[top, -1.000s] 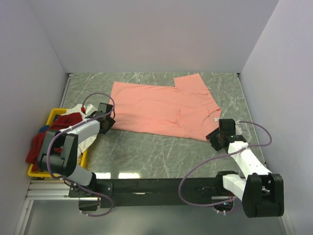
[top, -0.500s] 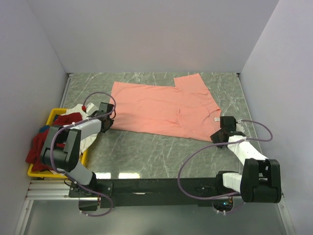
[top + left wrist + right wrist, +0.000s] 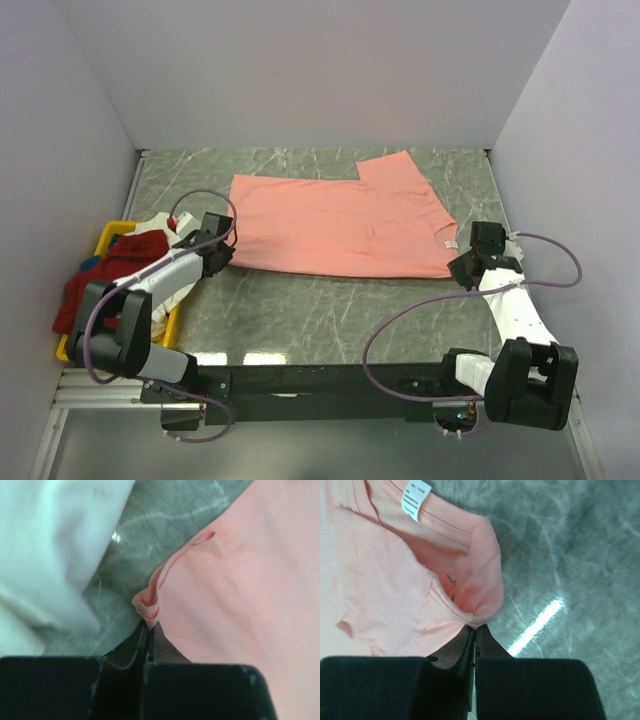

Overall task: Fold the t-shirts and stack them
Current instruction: Fold the tshirt

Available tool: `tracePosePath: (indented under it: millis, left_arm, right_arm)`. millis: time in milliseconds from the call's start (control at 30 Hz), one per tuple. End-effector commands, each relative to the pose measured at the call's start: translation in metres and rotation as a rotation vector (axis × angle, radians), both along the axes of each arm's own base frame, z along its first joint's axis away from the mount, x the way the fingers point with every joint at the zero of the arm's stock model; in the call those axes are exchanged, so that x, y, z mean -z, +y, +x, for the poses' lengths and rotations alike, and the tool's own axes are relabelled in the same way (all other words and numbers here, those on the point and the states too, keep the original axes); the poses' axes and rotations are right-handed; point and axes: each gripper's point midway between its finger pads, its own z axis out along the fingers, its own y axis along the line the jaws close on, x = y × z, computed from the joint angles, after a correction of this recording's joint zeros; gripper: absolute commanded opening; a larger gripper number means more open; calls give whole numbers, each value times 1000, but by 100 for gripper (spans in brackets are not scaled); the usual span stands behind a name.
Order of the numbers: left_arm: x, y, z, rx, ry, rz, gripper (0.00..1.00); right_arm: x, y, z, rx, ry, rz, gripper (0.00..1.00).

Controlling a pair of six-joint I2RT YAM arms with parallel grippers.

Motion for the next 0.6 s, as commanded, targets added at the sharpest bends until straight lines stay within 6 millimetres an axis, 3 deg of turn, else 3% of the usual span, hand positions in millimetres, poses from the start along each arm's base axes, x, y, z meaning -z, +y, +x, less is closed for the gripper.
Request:
tracePosePath:
  millis: [0,233,400,467,500,533,567]
  left_arm:
    - [-4,-1,-25,-25,12,-3,1]
    - [9,-4,-75,-68,57,-24,1]
    - [12,-6,-99,-83,47,-65,4]
    - [6,-7,-100,-64,22,-77,12]
    - [3,-10,-98,-51,6,-90,24]
    - [-1,-12,-96,-17,-4,-87,32]
    - [-10,-15,-94,-1,-34,-100,39]
  right_arm:
    - [-19,-22,-12,59,26,-60,0]
    - [-13,-29,-40,100,103,-24,0]
    - [-9,-31,-56,121,99,-9,0]
    - [-11,-28,-58,112,89,1,11]
    - [-11,-27,-58,102,90,1,20]
    - [-11,-27,-58,94,94,3,42]
    - [-12,-27,-58,92,95,0,54]
